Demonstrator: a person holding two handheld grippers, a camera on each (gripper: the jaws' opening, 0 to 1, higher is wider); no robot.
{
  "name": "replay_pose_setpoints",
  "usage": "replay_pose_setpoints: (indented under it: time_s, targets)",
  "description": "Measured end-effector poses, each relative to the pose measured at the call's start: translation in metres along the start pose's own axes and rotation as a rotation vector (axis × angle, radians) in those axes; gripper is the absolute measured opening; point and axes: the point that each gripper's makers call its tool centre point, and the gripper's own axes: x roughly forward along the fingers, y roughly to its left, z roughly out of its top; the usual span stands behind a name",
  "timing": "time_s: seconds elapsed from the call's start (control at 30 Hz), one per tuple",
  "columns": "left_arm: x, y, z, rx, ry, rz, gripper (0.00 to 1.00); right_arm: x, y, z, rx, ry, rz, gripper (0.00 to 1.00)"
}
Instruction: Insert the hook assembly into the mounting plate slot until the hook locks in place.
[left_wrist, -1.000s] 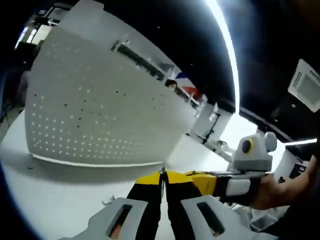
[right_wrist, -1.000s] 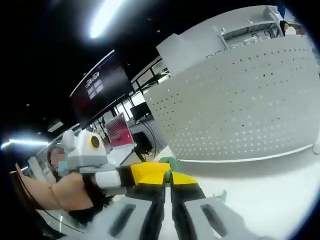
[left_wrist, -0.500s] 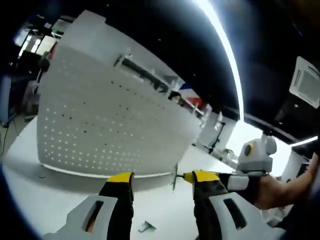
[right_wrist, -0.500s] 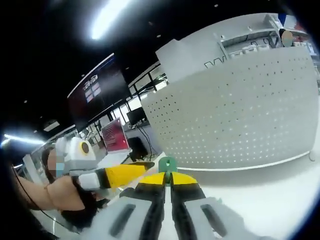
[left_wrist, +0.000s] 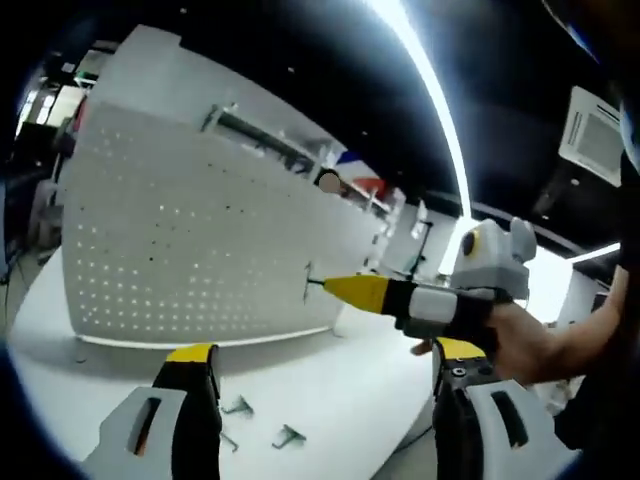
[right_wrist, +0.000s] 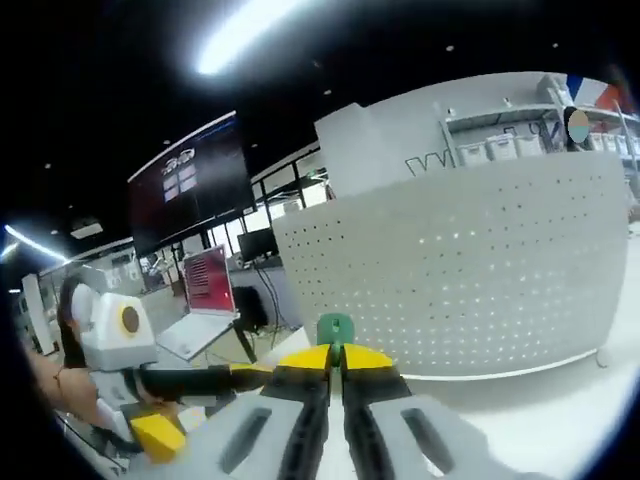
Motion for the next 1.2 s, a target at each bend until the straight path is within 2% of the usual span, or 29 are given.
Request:
replay_pose_setpoints:
  time_s: [0.13,0.27,0.47,0.57,0.73,0.87,1.2]
  targets:
    - [-0.002,0.003,-0.006,0.008,0.016,0.007,0.93,0.002,-0.003,0.004,-0.012,-0.019,-0.018,0.0]
    - [-0.003,0.002,-0.004,-0.004,-0.013,-0.004,1.0,0.001,-0.012,0.013,-0.01,-0.061,-0.074,0.0]
    - [-0.005,0.005,-0.003,0.012,-0.009,0.009,1.0,0.004,-0.027,0.032,-0.034,-0.117,-0.131,0.0]
    - [-0.006,0.007,-0.003,0.016,-0.001,0.018,1.0,0.011,-0.037,0.045,-0.044,-0.138,-0.155,0.0]
    - [-0.007,0.013,-0.004,0.013,0.0,0.029,1.0,0.022,-0.057,0.078,-0.071,-0.214,-0.209,0.0]
    - [-0.007,0.018,-0.002,0.012,0.001,0.037,1.0,0.032,-0.068,0.096,-0.089,-0.259,-0.249,0.0]
    - [-0.01,0.029,0.003,-0.003,0.0,0.053,1.0,0.056,-0.092,0.123,-0.143,-0.322,-0.318,0.0]
